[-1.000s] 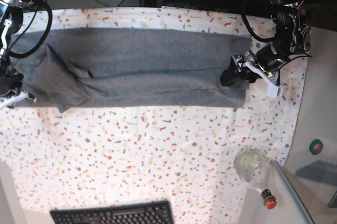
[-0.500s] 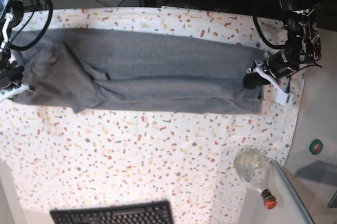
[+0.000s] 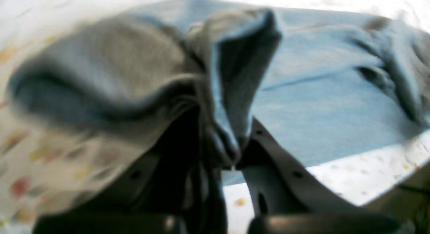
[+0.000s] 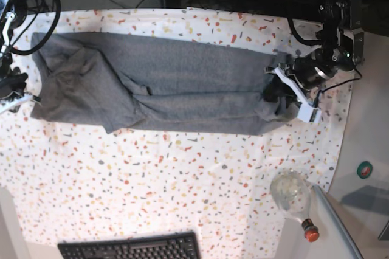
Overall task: Layout the t-shirt on the table in an organized manner, then fold the t-shirt properly
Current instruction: 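Fold the strip end with the left gripper toward the right gripper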
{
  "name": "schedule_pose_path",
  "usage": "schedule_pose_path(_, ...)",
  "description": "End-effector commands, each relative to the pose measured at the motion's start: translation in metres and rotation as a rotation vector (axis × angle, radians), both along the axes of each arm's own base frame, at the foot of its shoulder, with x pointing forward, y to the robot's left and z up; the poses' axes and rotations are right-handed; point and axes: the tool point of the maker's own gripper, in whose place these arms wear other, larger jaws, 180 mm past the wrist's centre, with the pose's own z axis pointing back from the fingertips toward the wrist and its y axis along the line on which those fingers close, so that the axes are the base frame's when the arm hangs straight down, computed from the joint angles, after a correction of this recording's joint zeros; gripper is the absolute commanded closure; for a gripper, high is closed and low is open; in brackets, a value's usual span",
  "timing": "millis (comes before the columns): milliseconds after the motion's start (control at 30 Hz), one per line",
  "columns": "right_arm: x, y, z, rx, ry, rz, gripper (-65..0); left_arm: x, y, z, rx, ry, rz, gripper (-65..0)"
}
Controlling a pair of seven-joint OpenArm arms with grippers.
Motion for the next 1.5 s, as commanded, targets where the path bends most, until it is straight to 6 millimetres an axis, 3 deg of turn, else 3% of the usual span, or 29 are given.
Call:
schedule_pose_path(0, 0.011, -0.006, 0.017, -0.031, -0.055, 0.008, 0.0, 0.006, -0.014, 0.009, -0.031, -0.036, -0.022, 0.0)
schedule_pose_path(200, 0.011, -0.006, 0.017, -0.03, -0.056, 0.006, 0.0, 0.001, -0.08, 0.006, -0.124, -0.024, -0.129, 0.0)
schedule_pose_path(400, 0.01, -0.006, 0.017, -0.03, -0.054, 0.006, 0.0, 0.009, -0.121, 0.004, -0.193, -0.009, -0.173, 0.0)
schedule_pose_path(633, 0.01, -0.007, 0.016, -0.03, -0.053, 0.004, 0.0, 0.012, -0.129, -0.012, -0.224, 0.054, -0.117, 0.0)
schedule_pose_path(933, 0.011, -0.006, 0.015, -0.026, -0.052, 0.006, 0.0, 0.02, -0.144, -0.004, -0.265, 0.039, -0.113, 0.0)
schedule_pose_path(1467, 0.012, -0.005, 0.015, -0.026, -0.053, 0.009, 0.0, 0.003, -0.147, -0.014, -0.244, 0.117, -0.153, 0.0)
